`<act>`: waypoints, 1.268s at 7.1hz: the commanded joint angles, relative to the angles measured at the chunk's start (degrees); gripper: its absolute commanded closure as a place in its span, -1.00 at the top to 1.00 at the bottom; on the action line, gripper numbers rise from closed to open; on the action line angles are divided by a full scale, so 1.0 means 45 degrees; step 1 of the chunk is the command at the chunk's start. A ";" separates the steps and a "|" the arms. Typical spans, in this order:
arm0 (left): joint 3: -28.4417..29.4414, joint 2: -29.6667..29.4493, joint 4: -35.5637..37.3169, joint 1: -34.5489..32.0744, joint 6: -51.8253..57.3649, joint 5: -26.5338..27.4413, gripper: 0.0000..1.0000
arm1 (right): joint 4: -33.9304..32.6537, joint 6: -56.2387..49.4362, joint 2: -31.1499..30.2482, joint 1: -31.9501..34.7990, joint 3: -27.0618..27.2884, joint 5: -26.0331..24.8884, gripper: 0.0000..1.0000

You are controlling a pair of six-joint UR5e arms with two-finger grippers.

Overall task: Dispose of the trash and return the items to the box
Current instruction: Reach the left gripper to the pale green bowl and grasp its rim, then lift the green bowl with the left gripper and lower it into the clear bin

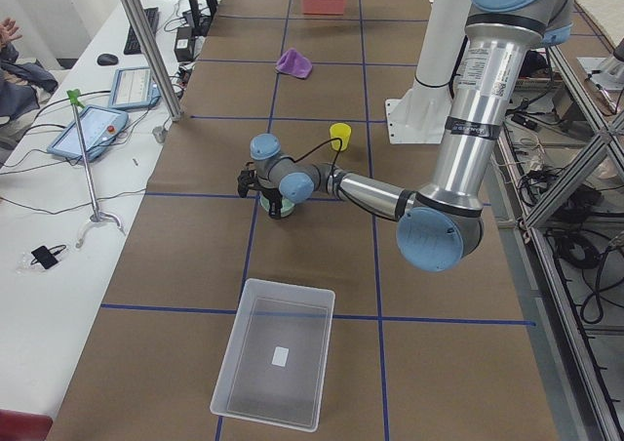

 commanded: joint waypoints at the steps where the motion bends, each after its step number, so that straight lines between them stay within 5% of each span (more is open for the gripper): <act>1: -0.0130 -0.0006 0.0029 -0.0136 0.0063 -0.0128 -1.00 | 0.0000 0.0000 0.0000 0.0000 0.0028 0.0003 1.00; 4: 0.0042 0.0285 0.0553 -0.4184 0.3812 -0.3829 -1.00 | 0.0000 0.0000 0.0039 0.0000 0.0009 -0.0016 1.00; 7: 0.2379 0.0523 0.3729 -0.7941 1.1973 -0.3957 -1.00 | 0.0000 0.0000 0.0058 -0.0058 0.0067 0.0022 1.00; 9: 0.3284 0.0695 0.3701 -0.8360 1.3089 -0.3840 -1.00 | 0.0019 -0.0019 0.0039 -0.0078 0.0068 0.0198 1.00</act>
